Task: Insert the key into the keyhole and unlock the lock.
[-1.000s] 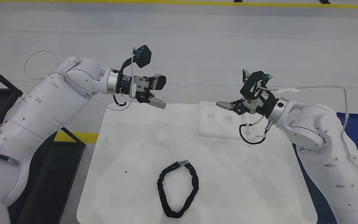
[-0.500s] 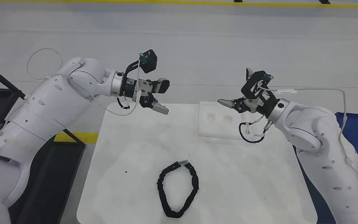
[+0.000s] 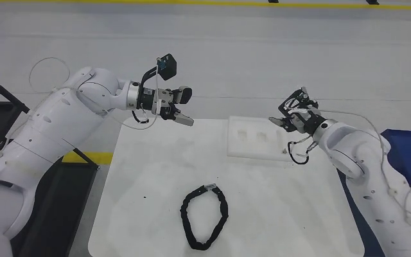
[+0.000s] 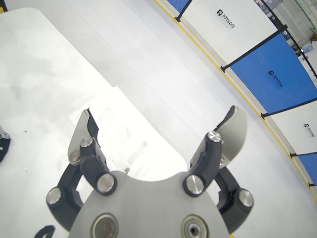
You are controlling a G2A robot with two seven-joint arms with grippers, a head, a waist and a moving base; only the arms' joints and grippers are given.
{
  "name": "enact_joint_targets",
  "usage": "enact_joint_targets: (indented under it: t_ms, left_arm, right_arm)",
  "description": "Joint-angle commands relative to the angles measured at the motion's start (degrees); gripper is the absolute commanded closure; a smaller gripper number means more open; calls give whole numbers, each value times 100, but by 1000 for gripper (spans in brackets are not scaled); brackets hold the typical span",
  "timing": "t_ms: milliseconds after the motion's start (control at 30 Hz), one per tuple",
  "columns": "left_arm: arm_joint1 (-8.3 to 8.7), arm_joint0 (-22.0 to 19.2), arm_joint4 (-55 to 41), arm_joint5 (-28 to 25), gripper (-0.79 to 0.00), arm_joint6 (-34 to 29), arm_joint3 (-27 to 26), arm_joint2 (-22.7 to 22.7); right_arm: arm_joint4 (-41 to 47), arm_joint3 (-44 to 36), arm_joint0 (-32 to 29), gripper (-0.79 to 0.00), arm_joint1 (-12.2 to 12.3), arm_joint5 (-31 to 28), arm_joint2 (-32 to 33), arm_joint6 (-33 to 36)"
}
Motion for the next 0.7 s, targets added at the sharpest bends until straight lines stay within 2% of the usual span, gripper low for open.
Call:
enact_joint_targets:
  t_ms: [0, 167, 433, 567, 667]
  left_arm:
    - [0, 0, 0, 0, -785, 0, 0, 0]
    - [0, 0, 0, 0, -785, 0, 0, 0]
    - [0, 0, 0, 0, -785, 0, 0, 0]
    - [0, 0, 0, 0, -785, 0, 0, 0]
    - [0, 0, 0, 0, -785, 0, 0, 0]
  right_arm:
    - [-246, 65, -43, -785, 3, 55, -30, 110]
    - [-629, 276, -174, -785, -23, 512, -113, 436]
    - [-919, 372, -408, -785, -63, 829, -267, 1207]
    - [-783, 372, -579, -785, -89, 1027, -272, 1571]
    - [-401, 368, -723, -785, -134, 1394, -260, 1759]
